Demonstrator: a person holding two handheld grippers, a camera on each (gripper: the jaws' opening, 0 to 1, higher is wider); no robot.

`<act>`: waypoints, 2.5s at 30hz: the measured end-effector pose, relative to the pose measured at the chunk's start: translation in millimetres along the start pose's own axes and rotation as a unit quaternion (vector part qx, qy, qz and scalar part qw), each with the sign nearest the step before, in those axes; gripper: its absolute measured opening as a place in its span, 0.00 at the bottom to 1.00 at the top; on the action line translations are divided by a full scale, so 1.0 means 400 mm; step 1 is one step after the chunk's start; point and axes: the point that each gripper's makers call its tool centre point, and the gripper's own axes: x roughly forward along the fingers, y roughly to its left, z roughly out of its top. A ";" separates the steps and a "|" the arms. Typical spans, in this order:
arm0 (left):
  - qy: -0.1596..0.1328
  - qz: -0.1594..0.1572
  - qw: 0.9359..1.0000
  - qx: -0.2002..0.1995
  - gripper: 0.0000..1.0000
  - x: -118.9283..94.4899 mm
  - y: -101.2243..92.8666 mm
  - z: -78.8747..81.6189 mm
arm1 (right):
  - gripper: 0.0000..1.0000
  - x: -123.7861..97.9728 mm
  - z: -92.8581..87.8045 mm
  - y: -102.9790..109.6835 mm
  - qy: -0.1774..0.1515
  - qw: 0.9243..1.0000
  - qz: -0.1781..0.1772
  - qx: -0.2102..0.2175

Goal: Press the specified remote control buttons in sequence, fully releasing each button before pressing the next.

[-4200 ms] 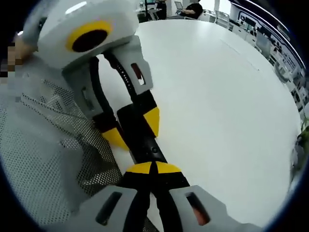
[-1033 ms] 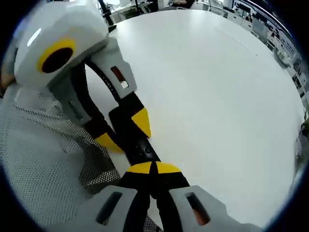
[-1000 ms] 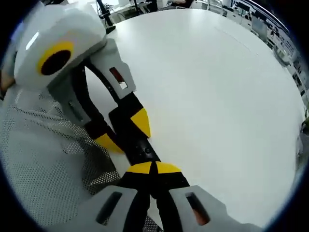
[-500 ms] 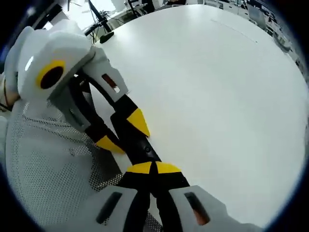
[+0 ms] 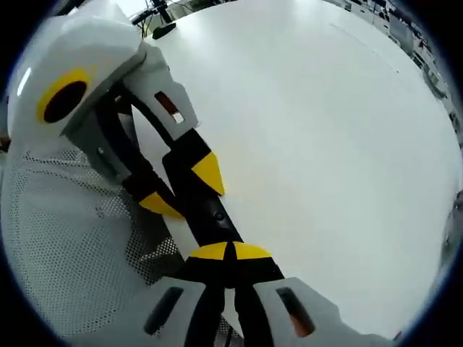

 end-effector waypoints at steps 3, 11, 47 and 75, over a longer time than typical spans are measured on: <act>-0.001 0.001 1.000 0.001 0.24 0.000 0.000 0.000 | 0.00 0.001 -0.001 -0.004 0.015 1.000 0.010 0.009; 0.001 0.002 1.000 0.005 0.24 0.000 0.000 -0.001 | 0.00 0.002 -0.004 -0.002 0.037 0.999 0.019 0.013; 0.003 0.004 1.000 -0.010 0.24 0.003 0.000 0.002 | 0.00 -0.011 -0.025 -0.002 -0.044 0.998 -0.014 -0.045; 0.002 0.002 1.000 -0.019 0.25 0.002 0.000 0.003 | 0.00 -0.015 -0.022 0.003 -0.110 0.982 -0.086 -0.126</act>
